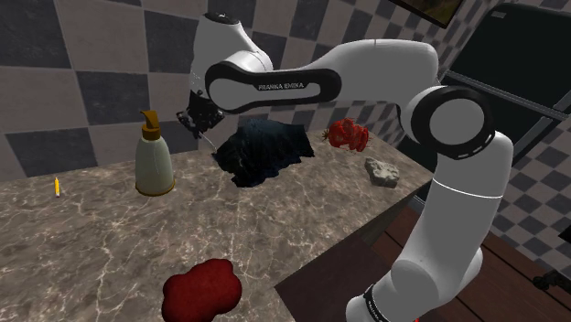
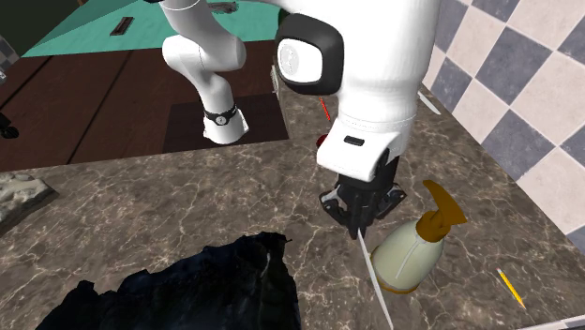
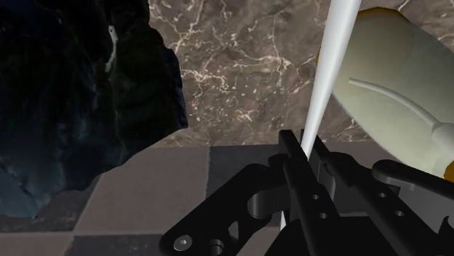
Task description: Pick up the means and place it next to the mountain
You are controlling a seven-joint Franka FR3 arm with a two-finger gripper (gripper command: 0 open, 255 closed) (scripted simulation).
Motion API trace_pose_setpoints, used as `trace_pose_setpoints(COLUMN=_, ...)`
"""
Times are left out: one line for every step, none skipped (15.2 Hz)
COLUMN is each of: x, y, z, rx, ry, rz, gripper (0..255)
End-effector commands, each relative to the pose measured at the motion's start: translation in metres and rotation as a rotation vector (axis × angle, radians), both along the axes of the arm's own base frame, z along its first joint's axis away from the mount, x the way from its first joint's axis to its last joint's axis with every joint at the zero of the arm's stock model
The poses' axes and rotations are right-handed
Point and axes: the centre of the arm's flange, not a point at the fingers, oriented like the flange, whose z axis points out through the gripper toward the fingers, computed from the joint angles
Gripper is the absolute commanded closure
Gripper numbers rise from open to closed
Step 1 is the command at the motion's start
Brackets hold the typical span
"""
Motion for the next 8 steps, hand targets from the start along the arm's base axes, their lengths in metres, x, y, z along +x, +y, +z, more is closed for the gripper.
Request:
trace_pose_setpoints(x=0.001, y=0.001, z=-0.011, rx=0.000, ry=0.000, rz=0.000, gripper=255)
trace_pose_setpoints(x=0.001, y=0.001, z=-0.016, rx=0.000, ry=0.000, rz=0.000, gripper=255)
trace_pose_setpoints(x=0.001, y=0.001, z=-0.022, rx=0.000, ry=0.000, rz=0.000, gripper=255)
trace_pose_setpoints(x=0.001, y=0.001, z=-0.027, rx=0.000, ry=0.000, rz=0.000, gripper=255)
trace_pose_setpoints(x=0.001, y=0.001, z=-0.032, rx=0.000, ry=0.000, rz=0.000, gripper=255)
trace_pose_setpoints(x=0.001, y=0.001, z=-0.038, rx=0.000, ry=0.000, rz=0.000, gripper=255)
trace_pose_setpoints(x=0.001, y=0.001, z=-0.043, rx=0.000, ry=0.000, rz=0.000, gripper=255)
trace_pose_setpoints(x=0.001, y=0.001, z=-0.048, rx=0.000, ry=0.000, rz=0.000, gripper=255)
